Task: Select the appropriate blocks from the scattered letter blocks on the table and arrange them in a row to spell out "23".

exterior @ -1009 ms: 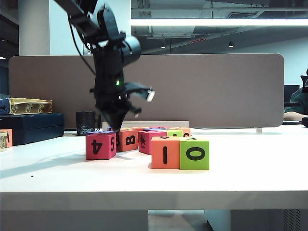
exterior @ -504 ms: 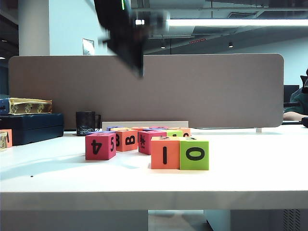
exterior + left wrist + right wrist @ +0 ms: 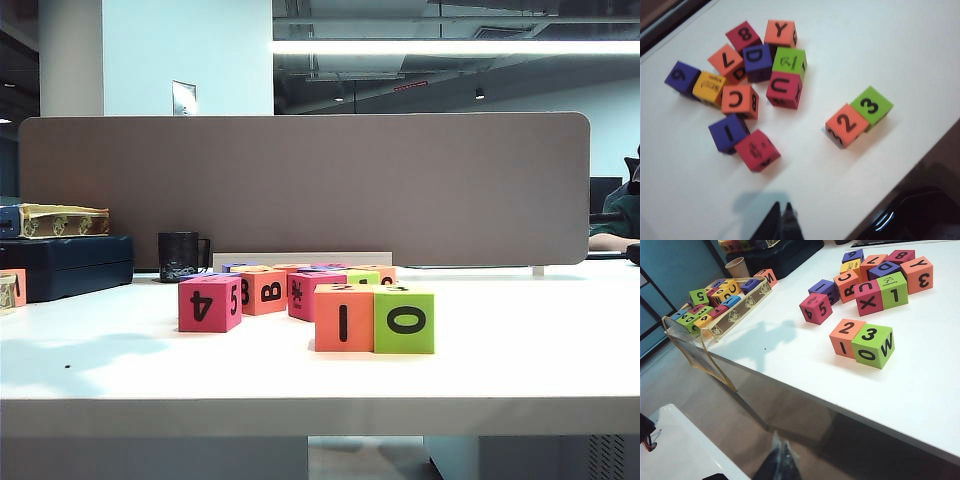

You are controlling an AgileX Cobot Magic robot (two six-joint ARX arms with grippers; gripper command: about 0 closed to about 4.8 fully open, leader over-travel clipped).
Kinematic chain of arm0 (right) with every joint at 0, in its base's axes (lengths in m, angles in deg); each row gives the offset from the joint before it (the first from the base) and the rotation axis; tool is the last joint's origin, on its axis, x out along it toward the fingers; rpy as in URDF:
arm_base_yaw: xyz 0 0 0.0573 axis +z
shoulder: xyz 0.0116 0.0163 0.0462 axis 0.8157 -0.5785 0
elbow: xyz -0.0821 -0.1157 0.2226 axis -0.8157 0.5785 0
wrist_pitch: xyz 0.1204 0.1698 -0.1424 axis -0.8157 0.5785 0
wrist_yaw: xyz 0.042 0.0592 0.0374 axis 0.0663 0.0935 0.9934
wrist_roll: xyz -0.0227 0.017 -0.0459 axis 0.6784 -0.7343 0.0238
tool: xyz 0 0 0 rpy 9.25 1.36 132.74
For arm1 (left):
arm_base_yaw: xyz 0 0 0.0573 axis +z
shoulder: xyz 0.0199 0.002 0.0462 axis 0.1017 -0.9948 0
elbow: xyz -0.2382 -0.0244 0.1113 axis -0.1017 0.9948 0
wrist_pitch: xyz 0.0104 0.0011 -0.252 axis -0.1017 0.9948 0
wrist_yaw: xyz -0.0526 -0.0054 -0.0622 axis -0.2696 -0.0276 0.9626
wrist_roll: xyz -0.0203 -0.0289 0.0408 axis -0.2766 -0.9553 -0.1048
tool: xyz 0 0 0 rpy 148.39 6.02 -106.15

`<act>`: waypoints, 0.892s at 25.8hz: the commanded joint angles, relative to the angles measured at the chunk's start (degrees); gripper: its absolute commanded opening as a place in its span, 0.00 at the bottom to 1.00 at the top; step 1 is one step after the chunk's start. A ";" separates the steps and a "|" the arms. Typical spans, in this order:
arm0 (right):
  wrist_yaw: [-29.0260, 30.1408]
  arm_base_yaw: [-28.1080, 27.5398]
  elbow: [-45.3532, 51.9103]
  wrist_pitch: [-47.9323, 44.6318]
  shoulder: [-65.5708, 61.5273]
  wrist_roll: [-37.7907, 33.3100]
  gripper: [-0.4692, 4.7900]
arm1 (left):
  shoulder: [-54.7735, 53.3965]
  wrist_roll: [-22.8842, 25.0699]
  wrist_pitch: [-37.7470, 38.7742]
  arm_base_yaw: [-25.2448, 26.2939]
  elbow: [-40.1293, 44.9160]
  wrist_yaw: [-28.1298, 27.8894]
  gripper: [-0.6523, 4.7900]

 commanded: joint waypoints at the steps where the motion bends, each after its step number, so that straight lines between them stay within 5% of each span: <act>1: -0.17 -0.02 -0.17 -0.57 -0.11 0.20 0.09 | 6.47 -1.79 -0.63 -0.09 6.21 0.04 0.11; 17: -0.04 -0.02 -0.17 -0.50 -0.04 0.17 0.09 | 36.06 -14.10 -9.88 -0.07 43.25 -0.35 0.11; 23: -0.04 -0.02 -0.17 -0.52 -0.02 0.17 0.09 | 47.43 -17.53 -10.05 -0.07 51.25 -0.22 0.11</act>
